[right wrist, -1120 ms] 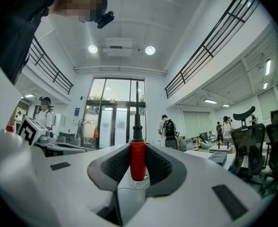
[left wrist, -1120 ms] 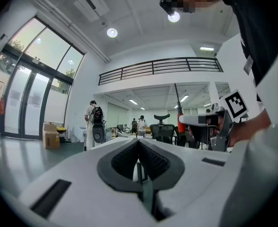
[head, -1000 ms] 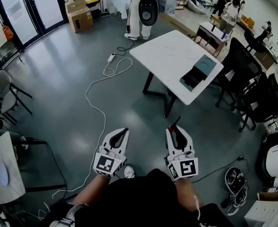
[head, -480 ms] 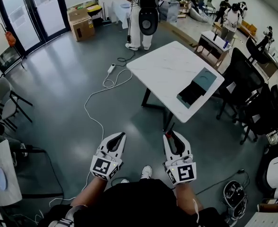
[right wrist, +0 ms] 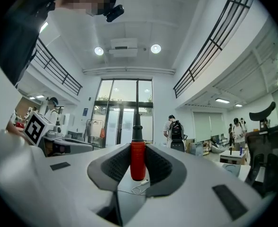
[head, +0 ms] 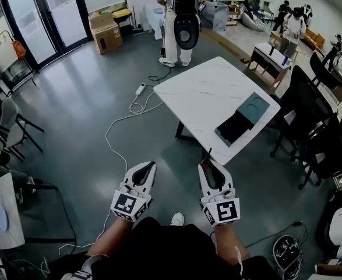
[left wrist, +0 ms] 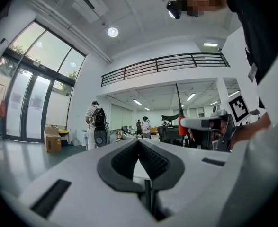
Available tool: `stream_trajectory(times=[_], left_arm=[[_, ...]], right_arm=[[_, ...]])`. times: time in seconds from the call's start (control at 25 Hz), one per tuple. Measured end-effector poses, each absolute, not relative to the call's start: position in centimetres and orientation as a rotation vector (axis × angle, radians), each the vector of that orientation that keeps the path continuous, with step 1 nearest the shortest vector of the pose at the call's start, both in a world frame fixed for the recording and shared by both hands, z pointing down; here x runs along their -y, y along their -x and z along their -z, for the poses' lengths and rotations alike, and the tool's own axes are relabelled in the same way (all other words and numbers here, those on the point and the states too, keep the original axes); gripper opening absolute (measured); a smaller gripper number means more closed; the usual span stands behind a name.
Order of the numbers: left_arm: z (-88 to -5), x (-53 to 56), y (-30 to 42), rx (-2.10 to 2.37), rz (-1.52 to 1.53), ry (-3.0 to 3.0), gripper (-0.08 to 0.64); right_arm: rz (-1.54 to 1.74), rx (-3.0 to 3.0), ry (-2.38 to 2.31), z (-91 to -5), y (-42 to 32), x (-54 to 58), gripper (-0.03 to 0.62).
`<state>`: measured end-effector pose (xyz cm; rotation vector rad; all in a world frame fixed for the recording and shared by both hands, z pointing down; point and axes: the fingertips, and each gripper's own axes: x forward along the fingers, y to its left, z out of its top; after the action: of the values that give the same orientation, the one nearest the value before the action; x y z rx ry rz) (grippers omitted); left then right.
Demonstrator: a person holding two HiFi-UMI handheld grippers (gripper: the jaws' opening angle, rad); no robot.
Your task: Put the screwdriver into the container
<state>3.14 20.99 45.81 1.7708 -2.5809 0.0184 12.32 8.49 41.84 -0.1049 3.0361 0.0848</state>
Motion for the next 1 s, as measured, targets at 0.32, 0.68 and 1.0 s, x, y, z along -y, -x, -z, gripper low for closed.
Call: stream_trajectory(times=[0.32, 0.68, 1.0], left_arm=[[-46.3, -18.7, -2.2, 2.562, -0.028, -1.769, 0.006], [-46.7, -16.9, 3.1, 2.536, -0.013, -1.782, 0.006], [-45.6, -15.4, 10.4, 2.527, -0.015, -1.824, 0.006]], right_arm=[[-0.043, -3.022, 0.099, -41.5, -10.3, -6.3, 0.107], [-0.038, -3.037, 0.14, -42.0, -5.9, -4.5, 0.108], [-0.054, -3.048, 0.181, -41.7, 0.3, -2.9, 0.107]])
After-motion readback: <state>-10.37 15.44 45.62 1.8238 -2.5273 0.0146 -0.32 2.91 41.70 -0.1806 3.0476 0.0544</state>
